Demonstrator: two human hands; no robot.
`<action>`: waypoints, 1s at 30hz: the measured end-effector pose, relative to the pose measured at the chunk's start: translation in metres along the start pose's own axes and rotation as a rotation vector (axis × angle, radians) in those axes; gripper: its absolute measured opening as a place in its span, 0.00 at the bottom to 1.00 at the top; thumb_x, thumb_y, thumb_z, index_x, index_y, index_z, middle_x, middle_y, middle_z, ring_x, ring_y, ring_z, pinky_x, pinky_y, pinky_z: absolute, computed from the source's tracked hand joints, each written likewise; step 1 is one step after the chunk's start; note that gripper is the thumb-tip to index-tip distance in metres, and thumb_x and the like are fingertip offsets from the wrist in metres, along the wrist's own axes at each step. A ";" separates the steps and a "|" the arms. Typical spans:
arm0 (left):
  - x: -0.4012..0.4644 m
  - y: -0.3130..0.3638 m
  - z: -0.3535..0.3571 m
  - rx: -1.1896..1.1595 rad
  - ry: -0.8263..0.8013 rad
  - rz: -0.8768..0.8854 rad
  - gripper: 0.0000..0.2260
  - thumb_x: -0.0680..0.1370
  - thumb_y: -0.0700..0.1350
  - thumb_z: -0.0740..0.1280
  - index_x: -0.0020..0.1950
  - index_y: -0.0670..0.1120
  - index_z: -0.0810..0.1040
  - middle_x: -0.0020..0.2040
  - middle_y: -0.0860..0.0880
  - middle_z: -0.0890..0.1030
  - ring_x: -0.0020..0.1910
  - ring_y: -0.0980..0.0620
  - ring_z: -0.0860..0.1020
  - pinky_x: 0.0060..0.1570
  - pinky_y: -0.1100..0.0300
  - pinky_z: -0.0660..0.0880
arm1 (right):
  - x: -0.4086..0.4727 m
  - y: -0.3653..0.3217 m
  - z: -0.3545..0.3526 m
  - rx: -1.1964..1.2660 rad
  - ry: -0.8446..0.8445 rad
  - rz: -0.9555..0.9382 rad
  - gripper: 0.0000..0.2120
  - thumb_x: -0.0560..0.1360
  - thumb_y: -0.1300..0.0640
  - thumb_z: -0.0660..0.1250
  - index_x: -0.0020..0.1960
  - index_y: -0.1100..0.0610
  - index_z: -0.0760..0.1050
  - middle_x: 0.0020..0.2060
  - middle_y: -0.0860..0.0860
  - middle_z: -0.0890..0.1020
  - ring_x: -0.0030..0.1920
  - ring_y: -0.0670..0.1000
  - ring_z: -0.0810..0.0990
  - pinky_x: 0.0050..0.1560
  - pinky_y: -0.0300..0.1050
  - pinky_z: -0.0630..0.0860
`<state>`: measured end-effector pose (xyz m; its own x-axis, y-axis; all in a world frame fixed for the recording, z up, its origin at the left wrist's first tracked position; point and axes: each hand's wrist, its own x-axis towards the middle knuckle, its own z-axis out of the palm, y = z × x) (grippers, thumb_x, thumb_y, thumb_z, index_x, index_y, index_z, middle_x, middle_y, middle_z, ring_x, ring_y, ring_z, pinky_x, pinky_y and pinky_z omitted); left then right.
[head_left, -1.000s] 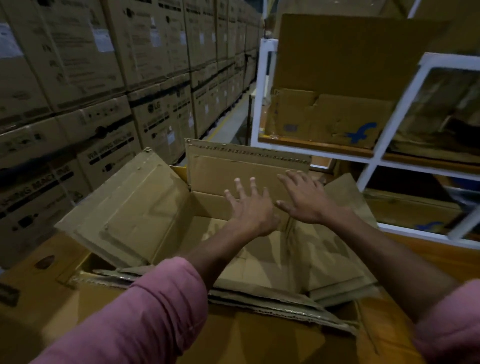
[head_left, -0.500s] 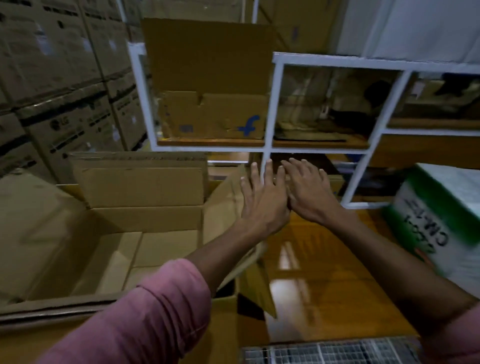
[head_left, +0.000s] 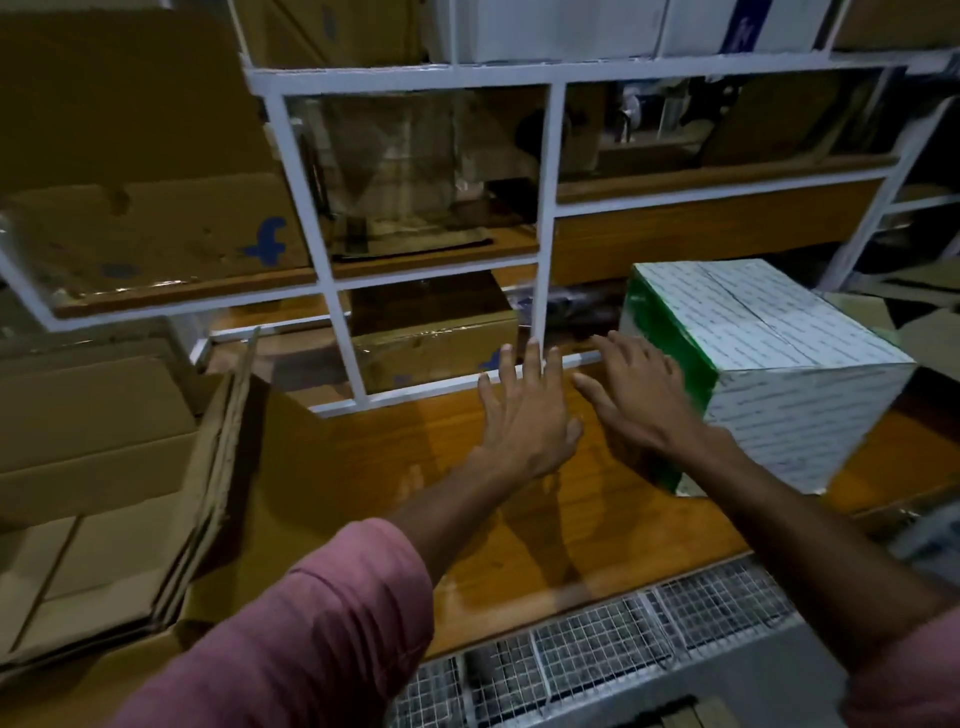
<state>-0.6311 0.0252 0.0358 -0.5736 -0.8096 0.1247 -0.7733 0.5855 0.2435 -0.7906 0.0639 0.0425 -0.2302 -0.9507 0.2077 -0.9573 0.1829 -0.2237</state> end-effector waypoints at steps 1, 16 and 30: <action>0.005 0.004 0.003 0.005 -0.010 0.007 0.39 0.82 0.59 0.63 0.84 0.48 0.44 0.84 0.44 0.41 0.82 0.37 0.38 0.76 0.31 0.44 | -0.002 0.009 0.001 -0.001 0.001 0.012 0.38 0.79 0.29 0.45 0.81 0.50 0.57 0.81 0.55 0.59 0.80 0.60 0.56 0.76 0.66 0.54; 0.080 0.067 0.049 -0.007 -0.122 0.093 0.39 0.82 0.59 0.65 0.84 0.48 0.47 0.84 0.43 0.41 0.81 0.36 0.38 0.76 0.29 0.44 | 0.030 0.155 -0.003 -0.056 0.050 0.179 0.35 0.81 0.31 0.50 0.79 0.51 0.61 0.78 0.57 0.64 0.77 0.61 0.61 0.73 0.68 0.59; 0.169 0.223 0.100 0.060 -0.157 0.151 0.35 0.83 0.60 0.60 0.84 0.46 0.49 0.85 0.43 0.44 0.82 0.39 0.40 0.76 0.29 0.43 | 0.060 0.343 -0.016 -0.095 -0.123 0.168 0.40 0.77 0.25 0.38 0.81 0.45 0.59 0.82 0.51 0.57 0.80 0.62 0.54 0.76 0.68 0.49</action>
<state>-0.9275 0.0233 0.0147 -0.7155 -0.6986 0.0031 -0.6874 0.7048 0.1754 -1.1357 0.0731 -0.0067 -0.3707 -0.9270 0.0565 -0.9207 0.3588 -0.1536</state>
